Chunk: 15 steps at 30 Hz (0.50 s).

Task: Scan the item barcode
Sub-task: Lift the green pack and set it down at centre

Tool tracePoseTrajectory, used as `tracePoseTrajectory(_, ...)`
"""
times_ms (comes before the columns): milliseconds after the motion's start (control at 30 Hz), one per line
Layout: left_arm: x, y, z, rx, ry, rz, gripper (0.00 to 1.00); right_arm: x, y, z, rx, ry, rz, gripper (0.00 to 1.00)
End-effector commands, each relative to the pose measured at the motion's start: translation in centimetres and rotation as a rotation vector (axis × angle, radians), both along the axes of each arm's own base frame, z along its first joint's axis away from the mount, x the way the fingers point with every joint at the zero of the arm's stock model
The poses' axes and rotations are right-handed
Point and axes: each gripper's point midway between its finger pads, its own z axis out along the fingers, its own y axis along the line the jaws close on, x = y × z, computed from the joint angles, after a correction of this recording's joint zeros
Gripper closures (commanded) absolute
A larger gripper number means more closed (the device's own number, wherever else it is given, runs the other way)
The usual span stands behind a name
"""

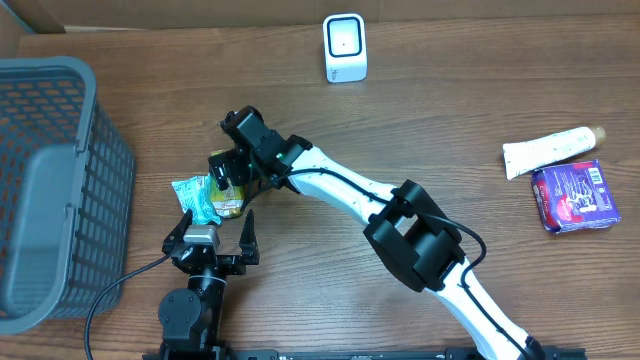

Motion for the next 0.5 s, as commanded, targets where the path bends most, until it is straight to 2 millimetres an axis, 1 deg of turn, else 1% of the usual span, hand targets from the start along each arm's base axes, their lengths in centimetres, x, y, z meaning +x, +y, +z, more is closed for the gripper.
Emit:
tracePoseTrajectory(0, 0.0, 0.3, 0.0, -0.017, -0.005, 0.015, 0.0, 0.4, 0.2, -1.5, -0.018, -0.013, -0.006, 0.0)
tracePoseTrajectory(33, 0.0, 0.3, 0.0, -0.017, -0.005, 0.015, 0.0, 0.4, 0.2, -1.4, -0.015, -0.015, -0.005, 0.06)
tracePoseTrajectory(67, 0.0, 0.3, 0.0, -0.017, -0.005, 0.015, 0.0, 0.5, 0.3, -1.4, -0.013, -0.016, -0.006, 0.17)
tracePoseTrajectory(100, 0.0, 0.3, 0.0, -0.017, -0.005, 0.015, 0.0, 0.4, 0.3, -1.4, -0.013, -0.017, -0.004, 0.25)
tracePoseTrajectory(133, 0.0, 0.3, 0.0, -0.017, -0.005, 0.015, 0.01, 0.2, 0.4, -1.5, -0.017, -0.014, -0.002, 0.47)
tracePoseTrajectory(200, 0.0, 0.3, 0.0, -0.017, -0.005, 0.015, 0.0, 0.0, 0.3, -1.6, -0.024, -0.007, 0.001, 0.69)
tracePoseTrajectory(233, 0.0, 0.3, 0.0, -0.017, -0.005, 0.015, 0.0, -0.1, 0.2, -1.7, -0.029, -0.003, 0.001, 0.76)
tracePoseTrajectory(267, 0.0, 0.3, 0.0, -0.017, -0.005, 0.015, 0.0, -0.2, 0.1, -1.9, -0.037, 0.004, 0.001, 0.8)
tracePoseTrajectory(300, 0.0, 0.3, 0.0, -0.017, -0.005, 0.015, 0.01, -0.4, -0.1, -2.1, -0.046, 0.011, 0.002, 0.82)
tracePoseTrajectory(400, 0.0, 0.3, 0.0, -0.017, -0.005, 0.015, 0.0, -0.6, -0.7, -2.4, -0.068, 0.031, -0.001, 0.92)
tracePoseTrajectory(467, 0.0, 0.3, 0.0, -0.017, -0.005, 0.015, 0.0, -0.4, -1.1, -1.8, -0.071, 0.038, -0.006, 0.96)
